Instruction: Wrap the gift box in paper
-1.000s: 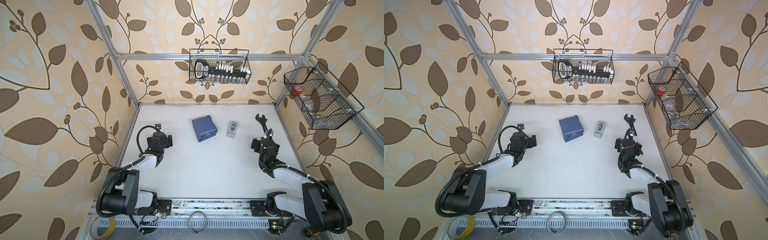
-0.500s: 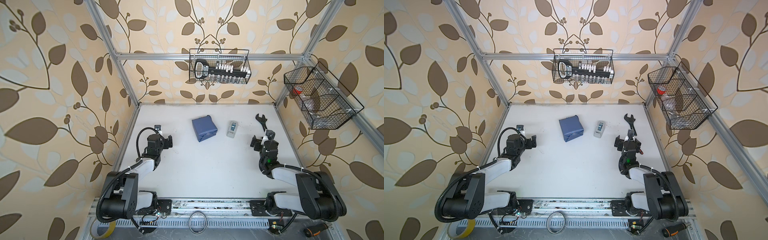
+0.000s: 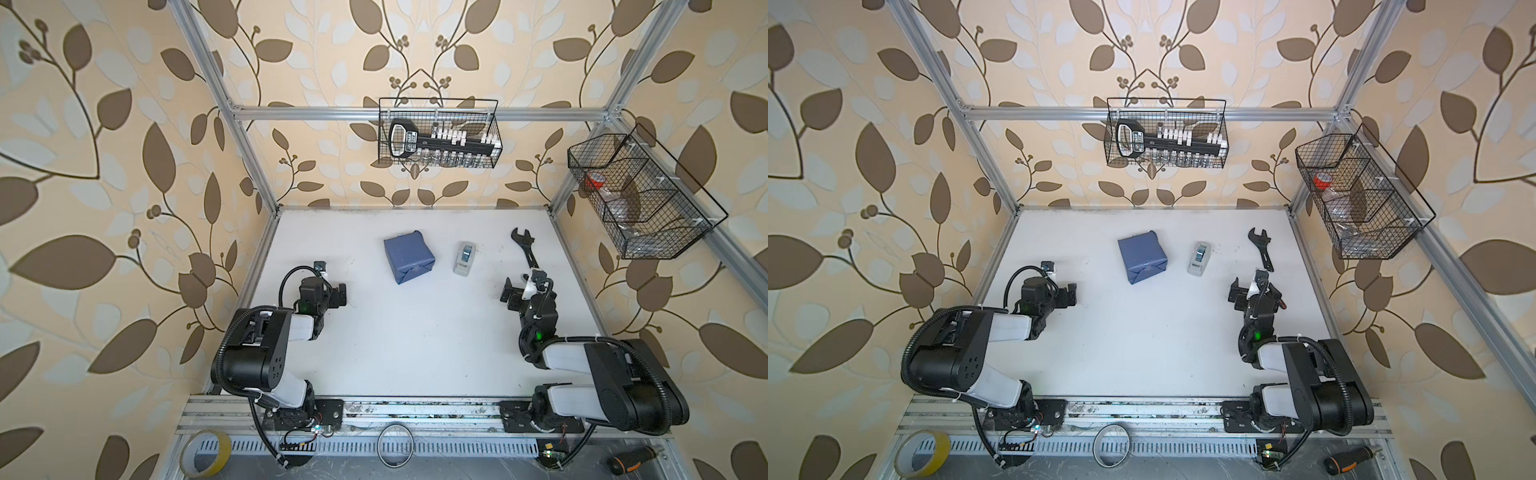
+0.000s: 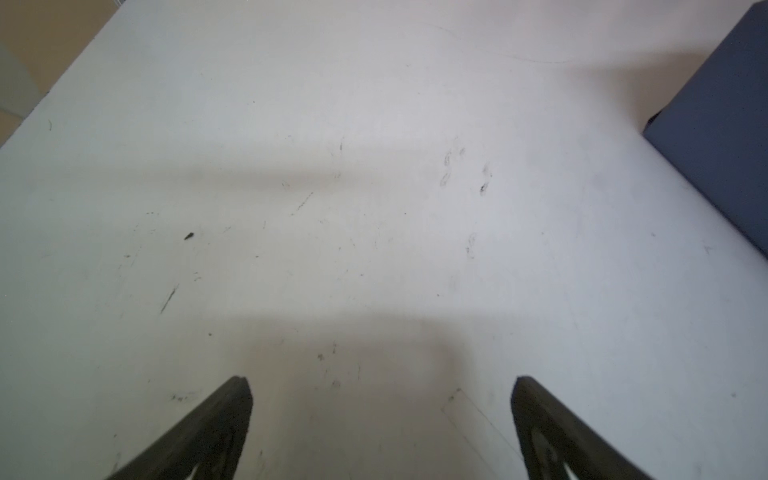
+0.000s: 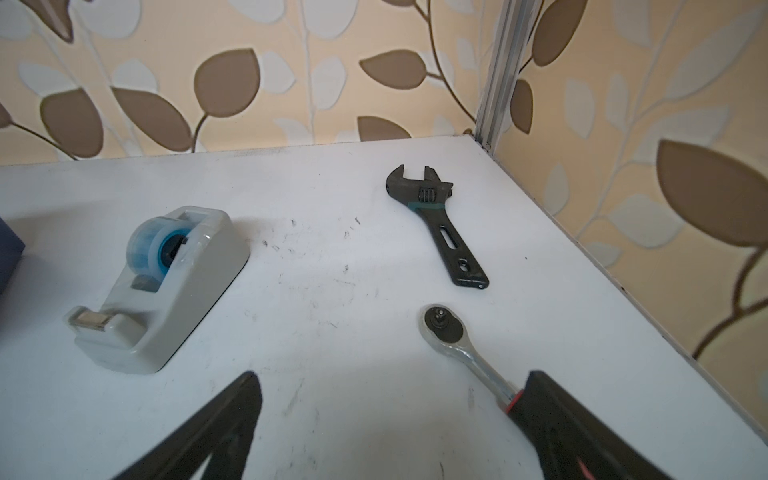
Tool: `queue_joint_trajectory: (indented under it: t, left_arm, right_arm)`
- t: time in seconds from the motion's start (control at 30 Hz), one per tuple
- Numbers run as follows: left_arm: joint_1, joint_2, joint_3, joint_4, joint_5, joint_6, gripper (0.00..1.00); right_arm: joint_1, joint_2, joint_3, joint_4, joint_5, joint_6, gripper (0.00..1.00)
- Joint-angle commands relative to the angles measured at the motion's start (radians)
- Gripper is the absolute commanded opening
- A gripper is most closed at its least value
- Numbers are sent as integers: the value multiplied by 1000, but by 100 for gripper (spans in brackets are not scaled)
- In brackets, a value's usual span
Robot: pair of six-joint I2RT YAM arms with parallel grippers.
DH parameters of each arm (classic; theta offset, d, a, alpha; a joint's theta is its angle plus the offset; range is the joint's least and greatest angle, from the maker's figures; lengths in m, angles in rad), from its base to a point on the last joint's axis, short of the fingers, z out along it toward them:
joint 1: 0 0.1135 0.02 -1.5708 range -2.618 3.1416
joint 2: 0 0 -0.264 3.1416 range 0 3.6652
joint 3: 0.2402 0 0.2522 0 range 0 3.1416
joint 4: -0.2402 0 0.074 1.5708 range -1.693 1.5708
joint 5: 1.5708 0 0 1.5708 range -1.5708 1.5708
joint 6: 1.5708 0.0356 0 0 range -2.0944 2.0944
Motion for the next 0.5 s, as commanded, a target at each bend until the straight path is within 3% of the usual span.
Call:
queue_joint_trajectory:
  t: [0.0, 0.47]
  left_arm:
    - [8, -28, 22, 52, 21, -9, 99]
    - [8, -28, 19, 56, 21, -10, 99]
  right_arm:
    - [2, 1, -14, 91, -8, -13, 100]
    - [38, 0, -10, 79, 16, -44, 100]
